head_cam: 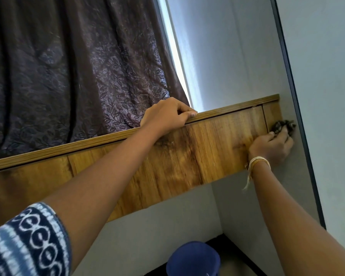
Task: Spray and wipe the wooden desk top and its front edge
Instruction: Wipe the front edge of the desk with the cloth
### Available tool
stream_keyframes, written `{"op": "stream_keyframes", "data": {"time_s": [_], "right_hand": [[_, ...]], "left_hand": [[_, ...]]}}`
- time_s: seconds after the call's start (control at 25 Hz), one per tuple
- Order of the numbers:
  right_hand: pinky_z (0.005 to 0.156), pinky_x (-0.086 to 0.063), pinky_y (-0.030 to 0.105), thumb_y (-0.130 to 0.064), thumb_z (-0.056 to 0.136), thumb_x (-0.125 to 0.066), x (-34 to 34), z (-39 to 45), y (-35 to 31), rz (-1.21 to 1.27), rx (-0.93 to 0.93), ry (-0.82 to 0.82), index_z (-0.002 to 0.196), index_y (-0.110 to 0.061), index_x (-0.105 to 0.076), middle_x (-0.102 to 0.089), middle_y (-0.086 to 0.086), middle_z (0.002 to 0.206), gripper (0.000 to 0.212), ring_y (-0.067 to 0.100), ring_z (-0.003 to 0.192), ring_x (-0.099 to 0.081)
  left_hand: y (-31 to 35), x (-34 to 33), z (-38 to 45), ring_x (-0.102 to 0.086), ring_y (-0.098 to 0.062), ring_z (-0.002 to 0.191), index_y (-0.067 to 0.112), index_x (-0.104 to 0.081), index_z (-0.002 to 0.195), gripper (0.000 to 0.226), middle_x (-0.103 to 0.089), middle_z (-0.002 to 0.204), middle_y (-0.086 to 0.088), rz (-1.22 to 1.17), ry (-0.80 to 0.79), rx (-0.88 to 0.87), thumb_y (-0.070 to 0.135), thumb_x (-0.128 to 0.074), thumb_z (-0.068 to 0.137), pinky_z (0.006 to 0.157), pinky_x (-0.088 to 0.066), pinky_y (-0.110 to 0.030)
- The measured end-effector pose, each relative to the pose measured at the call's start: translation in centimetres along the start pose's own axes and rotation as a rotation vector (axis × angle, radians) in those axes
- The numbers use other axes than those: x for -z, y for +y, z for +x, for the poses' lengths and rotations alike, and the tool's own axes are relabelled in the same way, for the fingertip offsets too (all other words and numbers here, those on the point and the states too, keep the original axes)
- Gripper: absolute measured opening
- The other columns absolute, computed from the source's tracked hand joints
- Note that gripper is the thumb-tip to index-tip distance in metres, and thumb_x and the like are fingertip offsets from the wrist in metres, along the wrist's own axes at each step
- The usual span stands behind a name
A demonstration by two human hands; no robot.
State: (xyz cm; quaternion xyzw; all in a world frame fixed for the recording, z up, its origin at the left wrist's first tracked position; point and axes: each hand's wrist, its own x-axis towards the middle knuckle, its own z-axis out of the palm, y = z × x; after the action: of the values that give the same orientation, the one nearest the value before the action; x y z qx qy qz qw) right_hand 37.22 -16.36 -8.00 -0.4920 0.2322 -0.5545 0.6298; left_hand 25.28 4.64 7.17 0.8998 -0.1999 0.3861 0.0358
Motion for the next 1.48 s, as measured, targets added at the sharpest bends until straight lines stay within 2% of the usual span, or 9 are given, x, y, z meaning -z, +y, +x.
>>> {"op": "stream_keyframes", "data": {"time_s": [0.16, 0.28, 0.44, 0.56, 0.8, 1.04, 1.16, 1.28, 1.48], "right_hand": [[0.112, -0.036, 0.041, -0.027, 0.1, -0.037, -0.1, -2.5, -3.3, -0.053, -0.162, -0.056, 0.149, -0.019, -0.039, -0.042, 0.008, 0.148, 0.049, 0.027, 0.134, -0.042], [0.111, -0.037, 0.048, -0.029, 0.1, -0.039, -0.2, -10.1, -8.4, -0.04, 0.171, -0.182, 0.147, -0.018, -0.042, -0.044, 0.015, 0.147, 0.049, 0.033, 0.135, -0.042], [0.114, -0.034, 0.048, -0.025, 0.101, -0.042, 1.3, -20.8, -10.2, 0.005, 0.451, -0.336, 0.145, -0.013, -0.047, -0.044, 0.02, 0.147, 0.046, 0.039, 0.139, -0.038], [0.115, -0.032, 0.048, -0.023, 0.101, -0.043, 2.8, -24.9, -9.3, -0.004, 0.603, -0.432, 0.145, -0.015, -0.048, -0.044, 0.018, 0.147, 0.045, 0.036, 0.141, -0.035], [0.113, -0.035, 0.052, -0.024, 0.101, -0.044, 3.5, -34.2, -11.4, -0.001, 0.767, -0.526, 0.146, -0.018, -0.048, -0.044, 0.019, 0.149, 0.046, 0.039, 0.141, -0.034], [0.112, -0.035, 0.05, -0.025, 0.099, -0.049, 4.0, -48.4, -17.1, 0.123, 1.121, -0.647, 0.142, -0.022, -0.052, -0.043, 0.015, 0.151, 0.043, 0.038, 0.142, -0.036], [0.114, -0.033, 0.049, -0.023, 0.1, -0.047, 4.3, -50.8, -17.7, 0.148, 1.182, -0.668, 0.143, -0.021, -0.051, -0.042, 0.014, 0.152, 0.043, 0.038, 0.143, -0.036], [0.115, -0.032, 0.048, -0.02, 0.098, -0.044, 4.3, -50.8, -16.6, 0.222, 1.457, -0.726, 0.136, -0.017, -0.059, -0.044, 0.014, 0.151, 0.041, 0.038, 0.141, -0.038], [0.118, -0.028, 0.047, -0.01, 0.09, -0.047, 4.9, -49.4, -15.8, 0.239, 1.773, -0.959, 0.136, -0.015, -0.059, -0.042, 0.014, 0.152, 0.048, 0.036, 0.142, -0.037]], "left_hand": [[0.4, 0.4, -0.3, -0.065, -0.02, 0.092, 0.048, -0.071, 0.105, 0.024, -0.057, 0.065, 0.023, 0.003, 0.025, 0.017, 0.054, -0.054, 0.089, 0.081, -0.051, -0.036], [0.4, 0.5, -0.9, -0.064, -0.015, 0.103, 0.051, -0.069, 0.106, 0.021, -0.072, 0.097, 0.017, -0.059, -0.012, 0.046, 0.052, -0.056, 0.089, 0.087, -0.051, -0.035], [-1.3, 3.2, -3.7, -0.066, -0.003, 0.096, 0.046, -0.073, 0.098, 0.024, -0.073, 0.102, 0.02, -0.213, -0.02, 0.029, 0.028, -0.062, 0.088, 0.09, -0.053, -0.031], [-6.2, 7.9, -10.2, -0.068, -0.008, 0.086, 0.034, -0.076, 0.101, 0.026, -0.075, 0.1, 0.009, 0.061, 0.113, -0.055, 0.018, -0.061, 0.087, 0.078, -0.051, -0.024], [-18.8, 17.7, -28.1, -0.067, -0.016, 0.105, 0.016, -0.071, 0.116, 0.034, -0.064, 0.118, 0.01, 0.372, 0.358, 0.032, 0.027, -0.055, 0.088, 0.093, -0.048, -0.026], [-24.3, 19.2, -33.2, -0.033, -0.009, 0.142, 0.017, -0.045, 0.144, 0.052, -0.039, 0.151, 0.004, 0.39, 0.154, 0.046, 0.02, -0.053, 0.092, 0.117, -0.027, -0.025], [-25.8, 19.9, -34.9, -0.026, -0.009, 0.145, 0.015, -0.042, 0.146, 0.053, -0.032, 0.156, 0.003, 0.419, 0.155, 0.031, 0.015, -0.056, 0.094, 0.118, -0.024, -0.025], [-26.4, 18.8, -37.5, -0.034, -0.017, 0.142, 0.007, -0.052, 0.137, 0.052, -0.033, 0.154, -0.001, 0.343, 0.261, 0.091, 0.008, -0.065, 0.087, 0.114, -0.031, -0.026], [-25.0, 16.4, -41.4, -0.046, -0.019, 0.133, 0.007, -0.062, 0.126, 0.044, -0.049, 0.143, -0.005, 0.145, 0.333, 0.279, 0.003, -0.07, 0.083, 0.109, -0.026, -0.011]]}}
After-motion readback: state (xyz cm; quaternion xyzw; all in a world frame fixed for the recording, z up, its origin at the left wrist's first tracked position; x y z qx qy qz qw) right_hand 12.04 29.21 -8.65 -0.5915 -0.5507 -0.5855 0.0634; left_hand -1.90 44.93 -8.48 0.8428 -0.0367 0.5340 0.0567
